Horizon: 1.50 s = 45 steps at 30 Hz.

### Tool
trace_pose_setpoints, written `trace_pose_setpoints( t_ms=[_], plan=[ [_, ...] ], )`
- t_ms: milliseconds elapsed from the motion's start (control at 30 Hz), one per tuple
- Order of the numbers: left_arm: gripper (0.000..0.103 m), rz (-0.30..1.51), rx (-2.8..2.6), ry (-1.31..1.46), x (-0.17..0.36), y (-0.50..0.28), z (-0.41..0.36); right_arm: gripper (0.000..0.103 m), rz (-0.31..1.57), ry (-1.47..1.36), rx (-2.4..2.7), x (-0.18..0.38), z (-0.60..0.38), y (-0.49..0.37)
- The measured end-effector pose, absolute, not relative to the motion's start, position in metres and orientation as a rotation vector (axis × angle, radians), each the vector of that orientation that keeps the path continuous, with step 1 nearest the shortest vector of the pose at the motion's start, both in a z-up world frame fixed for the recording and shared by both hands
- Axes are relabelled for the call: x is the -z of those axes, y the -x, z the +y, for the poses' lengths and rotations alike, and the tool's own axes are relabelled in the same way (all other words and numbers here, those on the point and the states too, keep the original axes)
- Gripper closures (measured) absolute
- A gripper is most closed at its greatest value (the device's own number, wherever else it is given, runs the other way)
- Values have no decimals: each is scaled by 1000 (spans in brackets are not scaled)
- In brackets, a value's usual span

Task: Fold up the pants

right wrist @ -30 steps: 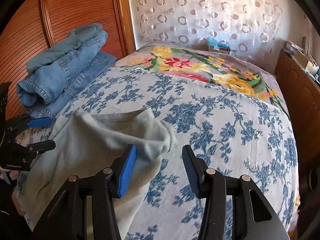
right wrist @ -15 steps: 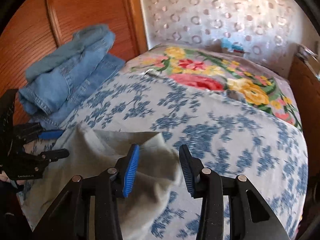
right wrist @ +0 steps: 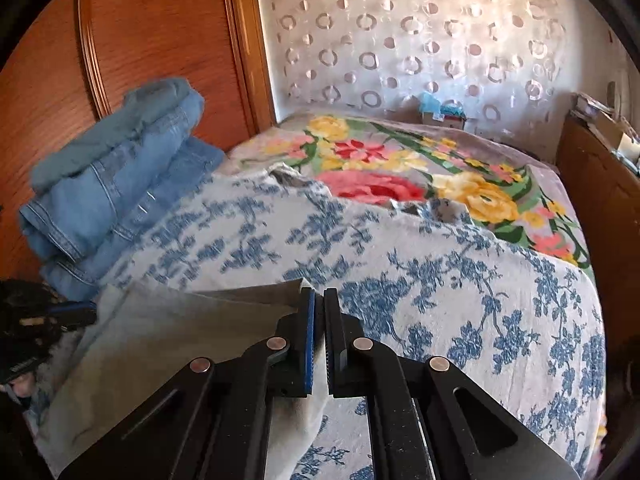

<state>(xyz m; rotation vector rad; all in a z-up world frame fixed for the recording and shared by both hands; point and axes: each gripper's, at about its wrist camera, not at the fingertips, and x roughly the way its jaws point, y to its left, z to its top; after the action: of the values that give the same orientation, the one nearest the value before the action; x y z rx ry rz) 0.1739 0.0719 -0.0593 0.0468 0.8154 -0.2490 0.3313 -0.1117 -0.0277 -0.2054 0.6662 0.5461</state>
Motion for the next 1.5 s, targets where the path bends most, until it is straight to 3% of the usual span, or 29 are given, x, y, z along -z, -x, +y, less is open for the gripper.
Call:
trace_pose_setpoints(
  t_ms=[100,200,267,333,433,600,633,700,733,900,1100,1267,1367,1400,1500],
  plan=[
    [96,844,232,-47,60,-177,72,96,684,197,-537,29,-112,-332],
    [77,845,243,-39,58,-179,70,91,680,185,-540,22,-120,-324],
    [71,846,246,-54,57,-181,65,84,675,190,-529,20,-125,-317],
    [59,846,257,-56,57,-184,61,78,675,192,-526,19,-131,-307],
    [59,860,275,-72,59,-189,54,69,682,198,-522,21,-138,-291],
    [57,888,299,-88,66,-201,39,69,703,201,-539,28,-146,-266],
    [44,898,300,-86,68,-204,38,69,705,205,-543,29,-146,-261],
    [30,899,298,-76,70,-208,37,69,711,211,-550,33,-145,-255],
    [29,902,297,-72,70,-208,37,69,712,210,-552,34,-145,-253],
    [30,884,265,-70,69,-211,40,69,714,200,-556,36,-147,-248],
    [52,877,238,-67,70,-218,46,69,712,203,-549,41,-147,-250],
    [64,870,229,-72,73,-225,47,69,704,209,-546,43,-144,-248],
    [80,866,233,-79,72,-226,44,69,709,199,-550,44,-146,-250],
    [96,855,222,-88,70,-224,44,69,709,196,-549,44,-146,-250],
    [98,820,217,-88,61,-216,46,69,702,195,-544,43,-148,-249]
  ],
)
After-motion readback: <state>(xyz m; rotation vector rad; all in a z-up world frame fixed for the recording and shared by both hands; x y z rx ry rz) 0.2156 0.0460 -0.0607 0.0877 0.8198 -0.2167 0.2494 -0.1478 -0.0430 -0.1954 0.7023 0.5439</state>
